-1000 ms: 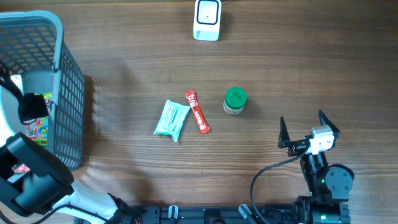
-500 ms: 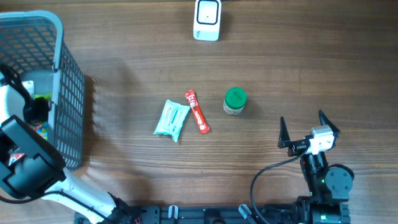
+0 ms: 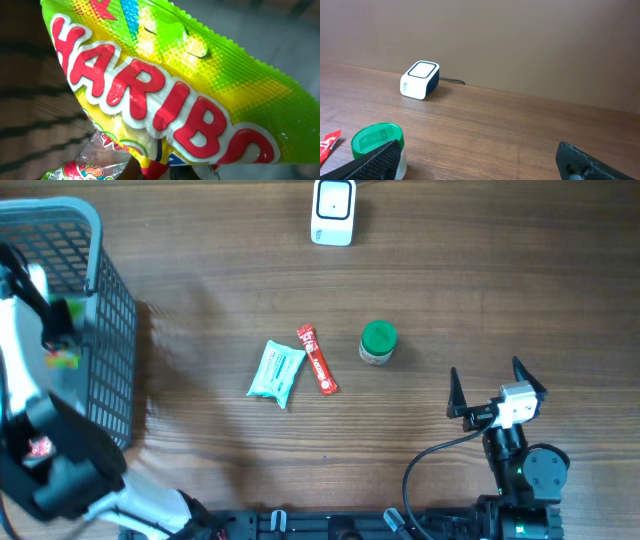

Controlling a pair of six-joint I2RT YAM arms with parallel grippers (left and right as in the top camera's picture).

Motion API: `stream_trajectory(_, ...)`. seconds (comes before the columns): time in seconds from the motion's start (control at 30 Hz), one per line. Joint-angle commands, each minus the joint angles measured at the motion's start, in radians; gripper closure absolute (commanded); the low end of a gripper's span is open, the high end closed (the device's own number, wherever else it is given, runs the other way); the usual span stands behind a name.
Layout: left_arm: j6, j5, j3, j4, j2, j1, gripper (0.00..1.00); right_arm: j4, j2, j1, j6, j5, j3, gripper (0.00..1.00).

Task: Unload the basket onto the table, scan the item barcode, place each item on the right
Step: 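Reach into the basket and grasp the Haribo bag with the left gripper, then carry the Haribo bag to the scanner and drop it on the table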

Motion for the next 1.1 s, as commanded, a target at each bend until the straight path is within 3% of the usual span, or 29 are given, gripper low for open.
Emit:
stream_trajectory(0.0,-0.057,0.0,0.068,0.019,-0.201,0.0,0.96,0.005,-0.006,0.005,-0.005,0.013,-0.001,0.0)
stream_trajectory(0.23,-0.135,0.169,0.068,0.031,-0.473,-0.082,0.96,0.005,-0.006,0.005,-0.006,0.013,-0.001,0.01)
stream_trajectory(0.47,-0.274,0.288,0.067,-0.004,-0.594,-0.56,0.96,0.005,-0.006,0.005,-0.006,0.013,-0.001,0.0)
stream_trajectory(0.63,-0.475,0.158,0.066,-0.023,-0.441,-0.841,0.96,0.005,-0.006,0.005,-0.005,0.013,-0.001,0.0)
stream_trajectory(0.87,-0.779,-0.004,0.047,-0.177,-0.091,-0.864,0.96,0.005,-0.006,0.005,-0.006,0.013,-0.001,0.0)
stream_trajectory(1.07,-0.806,-0.03,0.035,-0.125,0.1,-0.895,0.96,0.005,-0.006,0.005,-0.005,0.013,-0.001,0.01)
